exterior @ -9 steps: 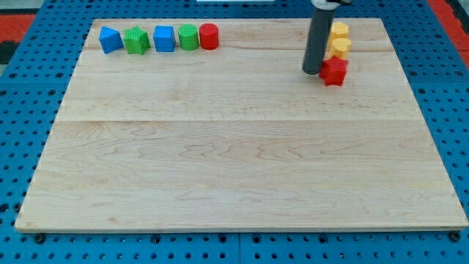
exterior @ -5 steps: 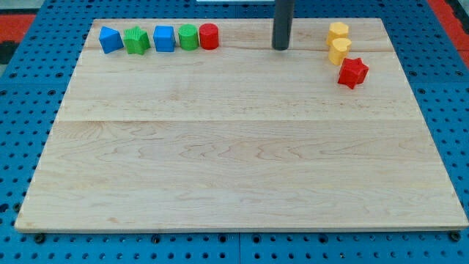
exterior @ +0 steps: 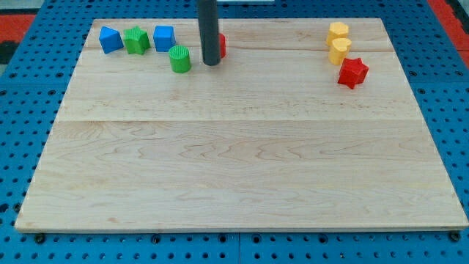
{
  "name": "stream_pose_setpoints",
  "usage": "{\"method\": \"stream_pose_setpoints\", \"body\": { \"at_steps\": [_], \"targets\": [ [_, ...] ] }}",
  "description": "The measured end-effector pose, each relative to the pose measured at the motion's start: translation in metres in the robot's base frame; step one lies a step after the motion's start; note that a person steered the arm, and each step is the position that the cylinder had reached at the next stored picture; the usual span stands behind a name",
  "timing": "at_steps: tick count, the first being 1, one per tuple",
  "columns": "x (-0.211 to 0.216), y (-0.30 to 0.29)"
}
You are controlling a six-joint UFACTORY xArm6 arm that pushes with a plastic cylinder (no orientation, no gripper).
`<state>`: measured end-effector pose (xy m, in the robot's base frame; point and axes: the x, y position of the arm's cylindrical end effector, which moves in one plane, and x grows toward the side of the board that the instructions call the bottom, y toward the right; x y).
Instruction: Push the red circle at the bottom of the red star
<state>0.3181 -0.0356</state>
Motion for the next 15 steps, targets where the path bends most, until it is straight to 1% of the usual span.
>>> {"method": "stream_pose_setpoints", "body": {
  "at_steps": [1,3,4,5,6,7,8,9,10,11,12,13,15],
  "targets": [
    [0.001,-0.044],
    [-0.057,-0.046],
    [-0.055,0.021],
    [-0.055,0.076],
    [-0.052,0.104],
    [0.027,0.128],
    [0.023,0.127],
    [-0.009,0.137],
    [0.038,0.206],
    [0.055,0.195],
    [0.078,0.146],
    [0.122,0.175],
    [0.117,0.188]
  ]
}}
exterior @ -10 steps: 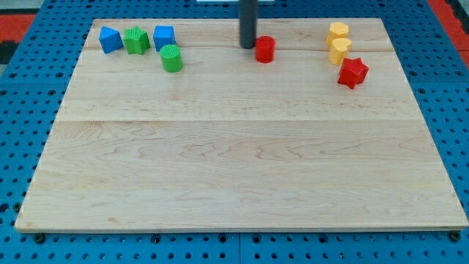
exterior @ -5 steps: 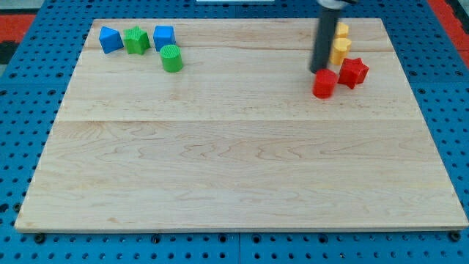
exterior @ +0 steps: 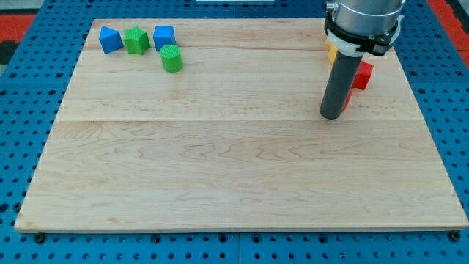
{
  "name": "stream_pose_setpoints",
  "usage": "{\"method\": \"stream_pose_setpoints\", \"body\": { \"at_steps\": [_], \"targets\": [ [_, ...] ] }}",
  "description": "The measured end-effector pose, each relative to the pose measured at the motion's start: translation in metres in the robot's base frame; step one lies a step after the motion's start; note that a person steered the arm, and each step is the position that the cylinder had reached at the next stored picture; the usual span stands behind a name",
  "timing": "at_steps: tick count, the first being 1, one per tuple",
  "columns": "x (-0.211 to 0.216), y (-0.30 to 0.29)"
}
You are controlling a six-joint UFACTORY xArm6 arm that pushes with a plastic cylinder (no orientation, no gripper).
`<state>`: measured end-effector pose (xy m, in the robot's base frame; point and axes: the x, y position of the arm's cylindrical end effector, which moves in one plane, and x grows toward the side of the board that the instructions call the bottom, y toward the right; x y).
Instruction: Push the red circle at the bottom of the red star
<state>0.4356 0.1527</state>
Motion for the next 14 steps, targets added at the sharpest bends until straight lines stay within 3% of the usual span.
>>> {"method": "stream_pose_setpoints", "body": {
  "at_steps": [1,2,3,4,6,7,8,9,10,12,13,14],
  "targets": [
    [0.005,0.034],
    [-0.009,0.119],
    [-0.056,0.128],
    [-0.07,0.096],
    [-0.047,0.055],
    [-0.07,0.045],
    [-0.035,0.056],
    [0.045,0.04],
    [0.019,-0.016],
    [-0.018,0.032],
    [0.008,0.004],
    [-0.014,-0.018]
  ]
}}
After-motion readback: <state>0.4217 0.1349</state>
